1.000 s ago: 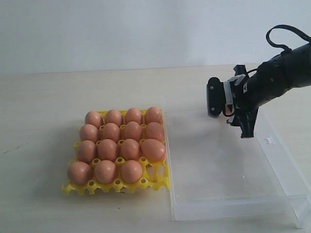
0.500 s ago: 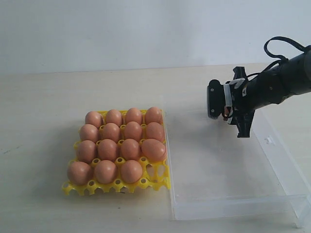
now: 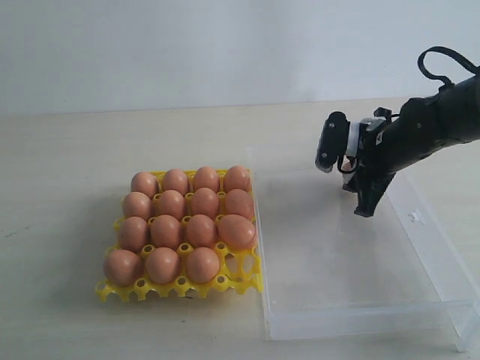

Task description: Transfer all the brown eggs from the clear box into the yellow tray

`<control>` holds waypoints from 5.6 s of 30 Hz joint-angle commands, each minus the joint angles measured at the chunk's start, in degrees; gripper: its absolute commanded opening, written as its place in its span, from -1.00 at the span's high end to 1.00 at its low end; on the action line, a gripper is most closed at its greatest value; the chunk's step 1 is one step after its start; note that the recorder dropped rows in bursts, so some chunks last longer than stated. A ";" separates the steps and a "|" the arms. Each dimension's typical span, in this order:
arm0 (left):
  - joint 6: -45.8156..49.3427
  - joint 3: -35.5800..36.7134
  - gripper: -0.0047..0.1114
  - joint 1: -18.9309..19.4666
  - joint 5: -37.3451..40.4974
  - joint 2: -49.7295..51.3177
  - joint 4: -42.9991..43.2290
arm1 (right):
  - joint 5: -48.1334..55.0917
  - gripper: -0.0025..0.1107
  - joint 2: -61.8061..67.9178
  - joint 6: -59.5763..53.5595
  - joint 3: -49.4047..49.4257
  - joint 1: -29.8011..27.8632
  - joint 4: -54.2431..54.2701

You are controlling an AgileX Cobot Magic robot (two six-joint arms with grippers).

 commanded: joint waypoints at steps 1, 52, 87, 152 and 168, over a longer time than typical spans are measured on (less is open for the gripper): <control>-0.31 -0.23 0.92 -0.29 -0.80 -0.32 -0.32 | -5.19 0.96 -7.19 19.00 3.84 3.14 5.79; -0.31 -0.23 0.92 -0.29 -0.80 -0.32 -0.32 | -70.81 0.96 -3.97 108.77 24.48 6.93 -60.50; -0.31 -0.23 0.92 -0.29 -0.80 -0.32 -0.32 | -53.71 -0.04 -15.42 108.77 23.80 6.80 -50.31; -0.31 -0.23 0.92 -0.29 -0.80 -0.32 -0.32 | -0.02 -0.04 -115.42 108.79 64.19 -8.78 3.07; -0.31 -0.23 0.92 -0.29 -0.80 -0.32 -0.32 | -0.07 -0.04 -115.42 108.79 64.19 -8.78 3.07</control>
